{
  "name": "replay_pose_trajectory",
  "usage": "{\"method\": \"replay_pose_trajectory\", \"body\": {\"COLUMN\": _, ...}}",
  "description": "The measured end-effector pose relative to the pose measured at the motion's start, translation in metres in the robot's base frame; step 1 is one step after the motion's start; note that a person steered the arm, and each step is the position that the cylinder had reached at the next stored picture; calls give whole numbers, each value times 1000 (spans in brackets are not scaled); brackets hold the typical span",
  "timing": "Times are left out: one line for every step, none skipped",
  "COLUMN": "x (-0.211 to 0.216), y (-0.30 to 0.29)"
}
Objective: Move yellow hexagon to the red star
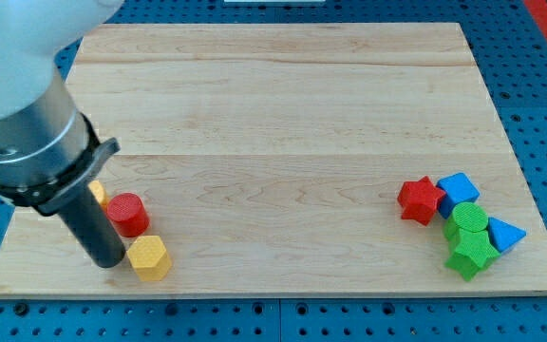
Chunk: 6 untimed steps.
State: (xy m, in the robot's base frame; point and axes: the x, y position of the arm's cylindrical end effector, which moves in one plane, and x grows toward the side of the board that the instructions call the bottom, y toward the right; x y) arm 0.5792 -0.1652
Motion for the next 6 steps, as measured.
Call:
{"method": "replay_pose_trajectory", "body": {"x": 6, "y": 12}}
{"method": "replay_pose_trajectory", "body": {"x": 8, "y": 15}}
{"method": "replay_pose_trajectory", "body": {"x": 10, "y": 24}}
{"method": "replay_pose_trajectory", "body": {"x": 10, "y": 35}}
{"method": "replay_pose_trajectory", "body": {"x": 10, "y": 54}}
{"method": "replay_pose_trajectory", "body": {"x": 10, "y": 79}}
